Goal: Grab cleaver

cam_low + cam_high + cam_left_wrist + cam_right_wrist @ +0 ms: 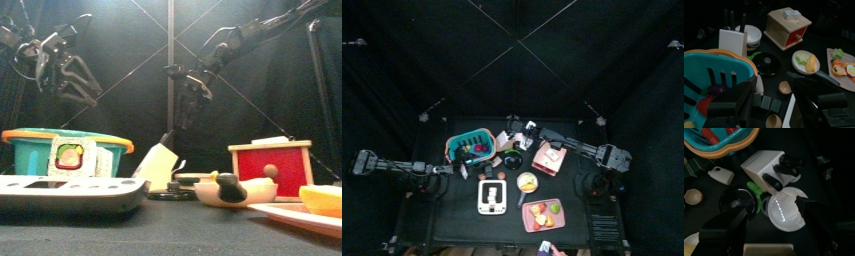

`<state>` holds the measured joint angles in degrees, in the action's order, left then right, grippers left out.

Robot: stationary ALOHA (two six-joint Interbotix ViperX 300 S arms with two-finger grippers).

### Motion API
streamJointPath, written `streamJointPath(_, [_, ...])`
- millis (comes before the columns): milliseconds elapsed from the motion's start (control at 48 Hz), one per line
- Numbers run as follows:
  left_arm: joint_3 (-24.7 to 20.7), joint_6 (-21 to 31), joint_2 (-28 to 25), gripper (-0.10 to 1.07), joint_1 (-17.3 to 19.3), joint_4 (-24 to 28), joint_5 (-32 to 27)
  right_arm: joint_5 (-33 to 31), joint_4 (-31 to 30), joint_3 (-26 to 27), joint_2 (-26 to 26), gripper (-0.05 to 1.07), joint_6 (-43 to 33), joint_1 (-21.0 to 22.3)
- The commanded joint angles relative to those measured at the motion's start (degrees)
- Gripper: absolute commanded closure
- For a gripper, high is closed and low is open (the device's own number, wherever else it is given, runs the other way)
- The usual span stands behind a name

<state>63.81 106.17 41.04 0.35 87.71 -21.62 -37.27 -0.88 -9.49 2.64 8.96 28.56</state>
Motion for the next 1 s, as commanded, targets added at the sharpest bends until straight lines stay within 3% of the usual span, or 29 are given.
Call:
streamJointPath(0, [-0.4,0.0,0.0,0.10,0.8,0.4,0.0,3.3,2.8,1.3,-0.8,0.04,4.1,1.1])
streamJointPath(271, [0.4,0.0,0.0,0.10,1.4,0.1,0.1,6.2,8.3,0.6,0.3,0.04,10.0,1.8])
streamJointPath(979, [0.8,0.1,0.0,0.10,3.5,0.0,0.0,6.2,7.4,1.8,4.5,0.05,10.4,1.7])
